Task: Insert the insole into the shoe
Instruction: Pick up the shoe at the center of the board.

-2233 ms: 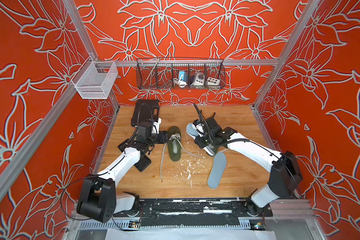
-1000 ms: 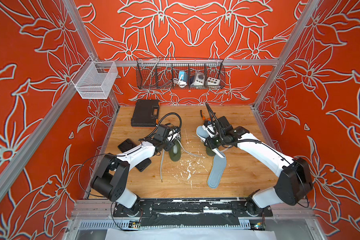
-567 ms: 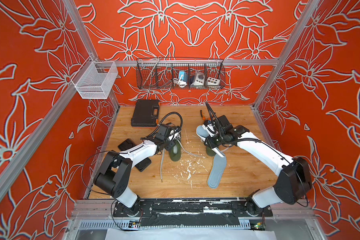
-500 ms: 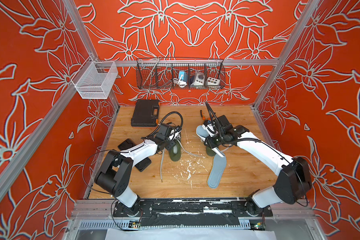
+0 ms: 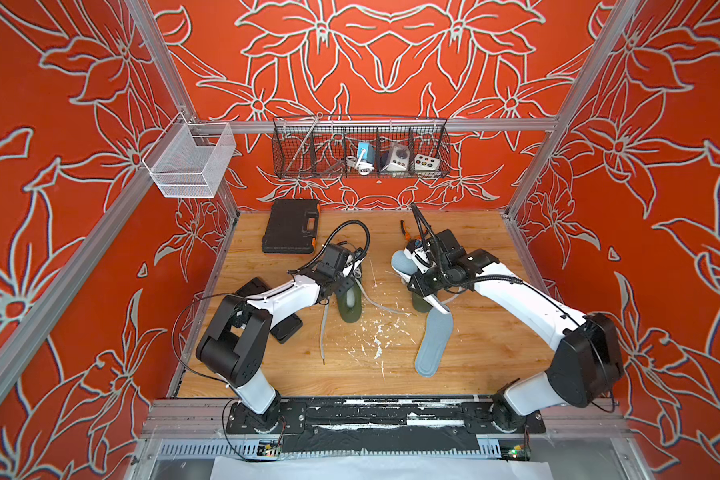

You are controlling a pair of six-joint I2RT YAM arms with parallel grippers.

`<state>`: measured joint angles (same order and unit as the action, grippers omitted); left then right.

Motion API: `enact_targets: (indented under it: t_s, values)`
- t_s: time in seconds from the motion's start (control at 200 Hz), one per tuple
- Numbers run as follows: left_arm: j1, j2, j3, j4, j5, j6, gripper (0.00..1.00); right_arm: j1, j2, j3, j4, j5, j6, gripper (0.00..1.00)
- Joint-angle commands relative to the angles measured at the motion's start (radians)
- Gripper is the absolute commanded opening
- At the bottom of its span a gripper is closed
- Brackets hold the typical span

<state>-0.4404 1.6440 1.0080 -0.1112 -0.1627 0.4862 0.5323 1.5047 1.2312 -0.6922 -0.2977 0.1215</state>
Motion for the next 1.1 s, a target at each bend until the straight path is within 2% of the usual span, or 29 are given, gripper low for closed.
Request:
enact_targets:
  t_s: [0.0, 0.105, 0.225, 0.435, 0.53, 0.665, 0.821, 0.946, 1.091]
  values:
    - [-0.006, 0.02, 0.021, 0.008, -0.005, -0.006, 0.61, -0.006, 0.013, 0.034, -0.025, -0.018, -0.018, 0.27]
    - [-0.006, 0.022, 0.023, 0.011, 0.005, -0.012, 0.58, -0.007, 0.012, 0.034, -0.026, -0.018, -0.023, 0.27]
    - [-0.008, 0.023, 0.021, 0.01, 0.016, -0.012, 0.48, -0.007, 0.015, 0.034, -0.03, -0.019, -0.023, 0.27]
    - [-0.009, 0.011, 0.023, -0.01, 0.024, -0.008, 0.16, -0.006, 0.015, 0.032, -0.041, -0.022, -0.021, 0.25]
    - [-0.01, 0.014, 0.044, -0.052, 0.033, -0.009, 0.07, -0.008, 0.015, 0.032, -0.051, -0.017, -0.027, 0.25]
    - [-0.008, 0.043, 0.119, -0.173, 0.051, -0.044, 0.01, -0.008, 0.016, 0.041, -0.082, 0.001, -0.043, 0.24]
    - [0.011, 0.125, 0.275, -0.406, 0.112, -0.167, 0.0, -0.008, 0.023, 0.068, -0.159, 0.022, -0.082, 0.24]
    - [0.049, 0.18, 0.375, -0.533, 0.222, -0.285, 0.0, -0.009, 0.036, 0.106, -0.252, 0.049, -0.122, 0.24]
    - [0.091, 0.174, 0.407, -0.562, 0.404, -0.397, 0.0, -0.008, 0.065, 0.172, -0.403, 0.099, -0.169, 0.23]
